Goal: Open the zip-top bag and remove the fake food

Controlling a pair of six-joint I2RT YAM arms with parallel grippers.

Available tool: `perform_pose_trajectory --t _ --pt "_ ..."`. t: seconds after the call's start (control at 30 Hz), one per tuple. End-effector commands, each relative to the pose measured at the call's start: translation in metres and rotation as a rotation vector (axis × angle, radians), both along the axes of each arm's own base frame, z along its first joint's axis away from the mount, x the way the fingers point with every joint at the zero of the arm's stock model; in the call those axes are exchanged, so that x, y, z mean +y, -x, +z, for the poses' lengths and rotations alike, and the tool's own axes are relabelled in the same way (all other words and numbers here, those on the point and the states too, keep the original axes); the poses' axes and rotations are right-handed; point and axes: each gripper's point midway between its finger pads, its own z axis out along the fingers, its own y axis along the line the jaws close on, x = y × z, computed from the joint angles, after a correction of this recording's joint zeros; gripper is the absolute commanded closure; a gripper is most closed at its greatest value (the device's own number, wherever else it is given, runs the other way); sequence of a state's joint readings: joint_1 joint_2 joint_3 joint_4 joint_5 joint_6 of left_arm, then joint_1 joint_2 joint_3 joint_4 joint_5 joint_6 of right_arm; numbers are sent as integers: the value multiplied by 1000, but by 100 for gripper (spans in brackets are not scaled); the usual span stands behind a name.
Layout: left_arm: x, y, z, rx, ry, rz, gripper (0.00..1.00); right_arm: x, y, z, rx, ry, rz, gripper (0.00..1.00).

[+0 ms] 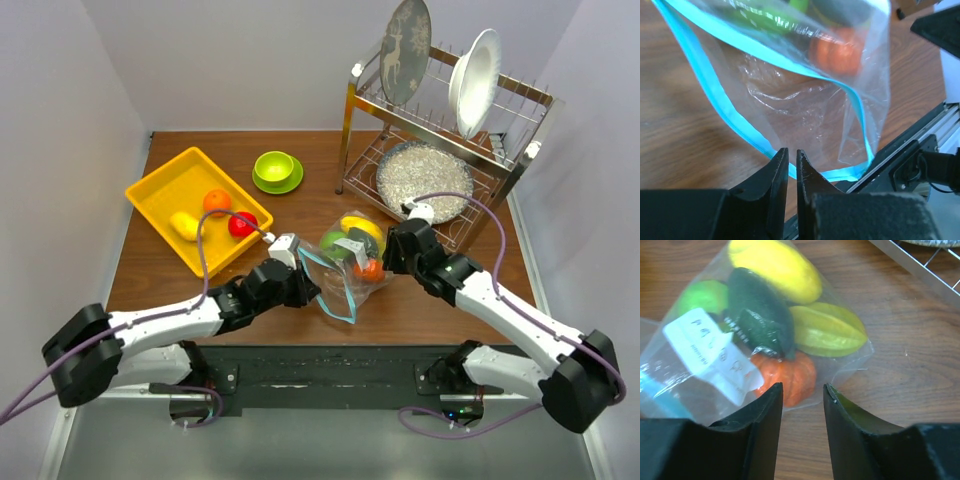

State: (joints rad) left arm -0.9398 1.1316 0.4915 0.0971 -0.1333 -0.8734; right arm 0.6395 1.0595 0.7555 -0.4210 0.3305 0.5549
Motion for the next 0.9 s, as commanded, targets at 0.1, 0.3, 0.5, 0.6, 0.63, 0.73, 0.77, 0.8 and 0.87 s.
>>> perform_pose_trajectory --t 0.1,0.3,0.5,0.6,0.63,0.73,0.77,0.8,0.87 --pt "-40 -25 22 -61 127 28 81 7 -28 -1 -21 -63 -54 62" --pt "-60 -42 11 -74 126 36 76 23 -33 -20 40 -91 -30 67" --pt "-80 -52 -11 -73 87 -6 63 33 -32 -44 107 -96 -13 73" --pt "-86 -51 -12 -84 101 -34 52 35 -31 -54 125 -97 -9 74" --pt "-87 -49 -10 -90 109 -46 47 35 -31 -56 130 -98 -7 74" --pt "-88 -45 -8 -104 117 -66 35 36 -28 -63 146 -92 2 74" --pt "-89 -43 -7 -109 119 -72 32 36 -29 -64 146 -94 4 75" --pt "-89 -42 -4 -117 125 -77 30 37 -29 -65 148 -95 4 75" --pt "-90 -38 -1 -131 141 -87 24 39 -27 -65 150 -96 20 76"
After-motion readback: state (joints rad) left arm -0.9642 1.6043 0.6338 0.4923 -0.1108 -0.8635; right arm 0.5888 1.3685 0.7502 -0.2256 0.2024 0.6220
